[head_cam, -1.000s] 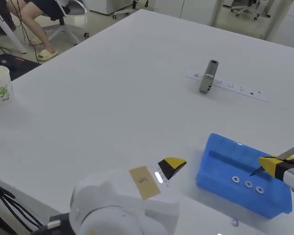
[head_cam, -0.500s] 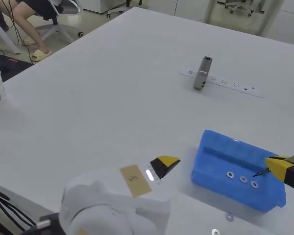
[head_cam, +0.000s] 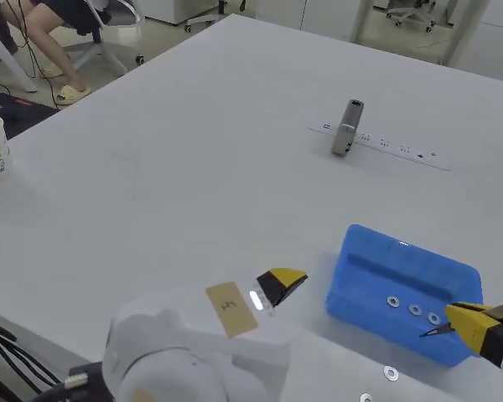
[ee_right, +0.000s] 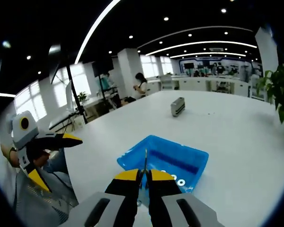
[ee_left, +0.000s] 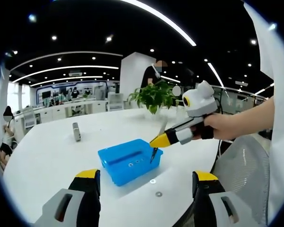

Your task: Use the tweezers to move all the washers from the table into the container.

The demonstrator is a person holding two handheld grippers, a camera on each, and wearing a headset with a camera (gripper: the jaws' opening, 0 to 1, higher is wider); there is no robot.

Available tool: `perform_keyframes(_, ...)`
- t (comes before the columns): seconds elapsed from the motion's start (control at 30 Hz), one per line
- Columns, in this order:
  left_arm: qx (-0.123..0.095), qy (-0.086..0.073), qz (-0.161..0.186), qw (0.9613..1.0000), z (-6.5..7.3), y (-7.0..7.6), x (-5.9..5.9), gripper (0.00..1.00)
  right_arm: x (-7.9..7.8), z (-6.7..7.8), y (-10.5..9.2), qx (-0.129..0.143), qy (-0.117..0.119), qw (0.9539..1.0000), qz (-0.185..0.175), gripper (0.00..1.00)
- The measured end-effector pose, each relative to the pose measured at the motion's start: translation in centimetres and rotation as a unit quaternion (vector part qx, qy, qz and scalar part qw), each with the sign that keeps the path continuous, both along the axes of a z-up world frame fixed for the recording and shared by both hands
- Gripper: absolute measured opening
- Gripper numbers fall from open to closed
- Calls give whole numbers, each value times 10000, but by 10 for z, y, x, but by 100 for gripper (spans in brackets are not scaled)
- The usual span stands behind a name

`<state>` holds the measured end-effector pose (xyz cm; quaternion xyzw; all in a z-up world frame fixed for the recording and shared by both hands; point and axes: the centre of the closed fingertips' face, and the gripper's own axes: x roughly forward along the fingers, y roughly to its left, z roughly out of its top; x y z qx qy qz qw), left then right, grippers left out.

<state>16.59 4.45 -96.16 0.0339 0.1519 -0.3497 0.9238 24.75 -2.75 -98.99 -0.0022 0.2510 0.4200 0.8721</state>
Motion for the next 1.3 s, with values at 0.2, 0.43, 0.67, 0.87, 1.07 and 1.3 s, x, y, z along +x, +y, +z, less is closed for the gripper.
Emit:
perform_keyframes(0.2,51,4,-24,10000,-1,-1,-1,80,-6,-8,8,33,134,9999,42,3)
perform_keyframes(0.43,77,6,-60,10000,-2,-2,-1,80,-9,-23,11,-127,355,9992,133,3)
perform_keyframes(0.67,83,6,-47,10000,-2,-1,-1,80,-13,-29,14,-148,463,9987,166,3)
perform_keyframes(0.87,97,19,-31,9999,-3,0,-1,80,-14,-36,15,-376,443,9980,254,3)
perform_keyframes(1.07,137,41,-43,9999,-4,0,-2,79,-15,-42,13,-574,418,9969,335,3)
perform_keyframes(1.3,151,57,-37,9999,-5,0,-1,79,-16,-41,16,-667,369,9961,437,3)
